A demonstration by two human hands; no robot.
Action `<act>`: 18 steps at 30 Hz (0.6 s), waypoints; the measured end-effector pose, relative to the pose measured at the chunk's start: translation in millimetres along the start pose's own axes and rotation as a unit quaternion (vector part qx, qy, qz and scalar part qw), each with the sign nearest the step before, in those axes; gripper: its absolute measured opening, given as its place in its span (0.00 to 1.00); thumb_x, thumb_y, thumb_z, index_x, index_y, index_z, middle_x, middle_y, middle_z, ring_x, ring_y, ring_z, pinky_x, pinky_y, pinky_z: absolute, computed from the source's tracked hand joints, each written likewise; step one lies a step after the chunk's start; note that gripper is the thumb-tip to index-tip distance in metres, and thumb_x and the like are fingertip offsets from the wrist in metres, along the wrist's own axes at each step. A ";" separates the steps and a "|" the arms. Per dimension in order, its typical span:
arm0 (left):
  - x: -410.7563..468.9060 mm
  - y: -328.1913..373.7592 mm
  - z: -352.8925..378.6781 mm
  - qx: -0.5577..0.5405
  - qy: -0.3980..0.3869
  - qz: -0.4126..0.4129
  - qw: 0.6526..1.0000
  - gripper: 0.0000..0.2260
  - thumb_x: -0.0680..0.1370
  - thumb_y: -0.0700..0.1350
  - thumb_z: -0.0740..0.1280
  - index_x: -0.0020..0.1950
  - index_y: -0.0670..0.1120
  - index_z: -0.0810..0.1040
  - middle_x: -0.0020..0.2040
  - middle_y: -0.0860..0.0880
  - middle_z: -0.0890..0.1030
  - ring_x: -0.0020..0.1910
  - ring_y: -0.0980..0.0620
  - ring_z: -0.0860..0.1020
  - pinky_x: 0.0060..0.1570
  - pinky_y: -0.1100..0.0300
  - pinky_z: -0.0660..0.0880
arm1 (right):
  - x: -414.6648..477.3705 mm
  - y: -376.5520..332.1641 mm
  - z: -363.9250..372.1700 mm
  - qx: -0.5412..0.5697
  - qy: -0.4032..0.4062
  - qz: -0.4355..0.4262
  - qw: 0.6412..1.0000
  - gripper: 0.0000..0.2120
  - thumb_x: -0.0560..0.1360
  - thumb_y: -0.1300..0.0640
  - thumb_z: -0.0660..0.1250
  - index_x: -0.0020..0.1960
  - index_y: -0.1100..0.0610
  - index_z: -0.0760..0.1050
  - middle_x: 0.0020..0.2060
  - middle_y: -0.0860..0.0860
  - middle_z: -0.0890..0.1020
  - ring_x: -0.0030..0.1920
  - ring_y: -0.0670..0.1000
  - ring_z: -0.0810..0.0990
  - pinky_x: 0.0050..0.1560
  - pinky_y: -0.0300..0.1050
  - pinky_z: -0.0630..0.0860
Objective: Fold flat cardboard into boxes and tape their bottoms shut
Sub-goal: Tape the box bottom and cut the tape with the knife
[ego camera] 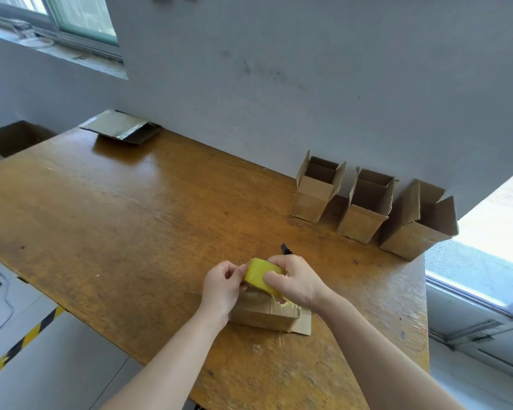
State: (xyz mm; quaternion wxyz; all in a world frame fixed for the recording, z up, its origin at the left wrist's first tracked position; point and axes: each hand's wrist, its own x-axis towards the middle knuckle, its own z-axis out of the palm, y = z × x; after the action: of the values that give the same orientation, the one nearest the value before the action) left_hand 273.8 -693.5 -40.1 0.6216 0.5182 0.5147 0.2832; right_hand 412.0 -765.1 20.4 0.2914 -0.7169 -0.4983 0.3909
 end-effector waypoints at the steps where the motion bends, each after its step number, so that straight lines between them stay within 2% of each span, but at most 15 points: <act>1: -0.9 -1.7 0.0 0.024 0.012 0.015 1.000 0.12 0.79 0.43 0.66 0.37 0.41 0.75 0.34 0.44 0.78 0.36 0.49 0.79 0.43 0.47 0.79 | 0.4 -2.1 -0.6 -0.021 -0.002 -0.007 1.000 0.14 0.69 0.53 0.65 0.41 0.65 0.76 0.32 0.55 0.76 0.32 0.56 0.78 0.32 0.52 0.76; 4: -4.0 -7.2 0.7 0.108 0.032 0.067 0.991 0.13 0.80 0.43 0.64 0.35 0.43 0.72 0.33 0.46 0.75 0.33 0.51 0.73 0.33 0.55 0.71 | 4.9 -9.4 -9.2 -0.097 -0.029 -0.013 0.995 0.14 0.70 0.50 0.68 0.38 0.62 0.75 0.30 0.50 0.72 0.31 0.48 0.71 0.32 0.50 0.69; 7: -6.8 -12.7 3.6 0.130 0.044 0.077 0.988 0.13 0.79 0.42 0.64 0.34 0.43 0.71 0.34 0.45 0.74 0.34 0.51 0.70 0.32 0.61 0.64 | 11.1 -15.4 -21.1 -0.147 -0.093 0.015 0.985 0.15 0.70 0.46 0.69 0.37 0.58 0.75 0.28 0.47 0.70 0.30 0.46 0.67 0.33 0.45 0.66; 11: -7.8 -16.3 3.7 0.066 0.063 0.042 0.995 0.13 0.79 0.41 0.65 0.34 0.44 0.72 0.34 0.46 0.74 0.35 0.51 0.71 0.34 0.59 0.66 | 16.3 -16.8 -24.0 -0.177 -0.109 0.014 0.978 0.13 0.71 0.42 0.69 0.42 0.53 0.79 0.33 0.48 0.76 0.34 0.46 0.72 0.36 0.45 0.70; 14: -5.6 -16.3 0.9 -0.009 0.077 -0.005 0.997 0.13 0.78 0.40 0.66 0.33 0.43 0.72 0.34 0.44 0.77 0.37 0.48 0.74 0.40 0.50 0.73 | 20.1 -17.6 -21.2 -0.192 -0.077 0.009 0.978 0.12 0.71 0.42 0.70 0.40 0.51 0.80 0.34 0.48 0.79 0.34 0.46 0.74 0.35 0.43 0.71; 16: -3.7 -16.5 -0.9 -0.047 0.091 -0.033 0.994 0.14 0.79 0.39 0.66 0.33 0.43 0.72 0.37 0.41 0.79 0.40 0.45 0.77 0.47 0.46 0.76 | 23.4 -20.4 -18.0 -0.207 -0.062 0.009 0.976 0.13 0.71 0.42 0.70 0.38 0.52 0.79 0.32 0.48 0.79 0.33 0.46 0.74 0.32 0.42 0.71; 18: -2.1 -16.5 -1.5 -0.075 0.110 -0.057 0.989 0.14 0.79 0.39 0.65 0.34 0.42 0.72 0.40 0.39 0.80 0.43 0.43 0.79 0.50 0.45 0.78 | 25.9 -21.3 -14.8 -0.230 -0.043 0.013 0.972 0.17 0.71 0.42 0.70 0.39 0.57 0.80 0.32 0.51 0.80 0.32 0.48 0.75 0.32 0.43 0.71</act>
State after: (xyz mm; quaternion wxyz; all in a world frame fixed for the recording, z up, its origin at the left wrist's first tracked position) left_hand 268.8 -699.8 -54.7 0.6137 0.4055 0.5859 0.3402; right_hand 419.3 -734.1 38.4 0.0916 -0.7537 -0.5773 0.3005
